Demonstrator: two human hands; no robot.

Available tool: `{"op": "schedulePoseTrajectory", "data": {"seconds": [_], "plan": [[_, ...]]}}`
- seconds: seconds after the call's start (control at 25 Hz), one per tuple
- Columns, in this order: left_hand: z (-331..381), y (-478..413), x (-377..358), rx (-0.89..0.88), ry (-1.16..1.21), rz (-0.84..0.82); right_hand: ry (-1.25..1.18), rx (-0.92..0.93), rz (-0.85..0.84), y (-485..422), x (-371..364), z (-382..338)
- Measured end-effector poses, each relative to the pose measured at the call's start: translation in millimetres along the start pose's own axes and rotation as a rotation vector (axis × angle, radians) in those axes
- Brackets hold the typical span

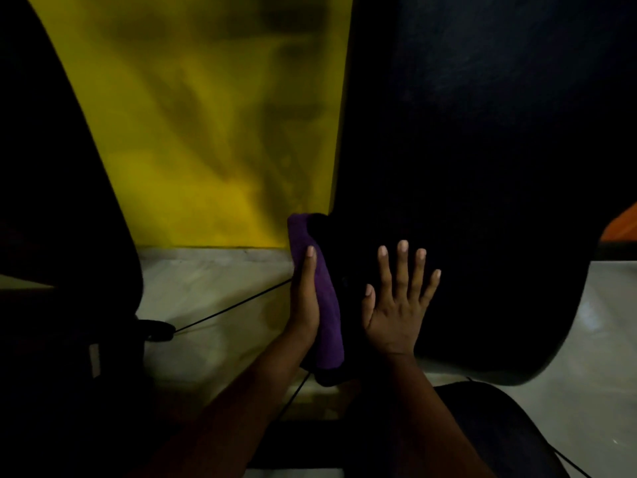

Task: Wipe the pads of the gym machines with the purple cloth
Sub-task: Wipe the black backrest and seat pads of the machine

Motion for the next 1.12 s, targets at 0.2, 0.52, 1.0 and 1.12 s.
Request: {"op": "schedulePoseTrajectory", "data": {"seconds": [0.2, 0.52, 1.0, 1.12], "plan": [[-41, 3, 28, 0.117, -0.016, 0.057, 0.01, -0.007, 0.026, 1, -2, 0], [-25, 19, 38, 0.261, -0.204, 0.114, -0.063, -0.116, -0.163, 3, 23, -12], [98, 179, 23, 0.572, -0.09, 0.162, -0.971, -0.77, -0.553, -8, 232, -119], [122, 212, 26, 0.682, -0.183, 0.033, -1.164, -0.826, -0.615, -13, 286, -154]]}}
Point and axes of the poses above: each hand's wrist, its own y-axis away from the middle knuckle, its own x-axis out of the back of the hand, z = x × y, the point moved 2 cm from there along -y, towards the middle knuckle, and after that the axes turned 7 degrees about x, right-handed, at the moved point
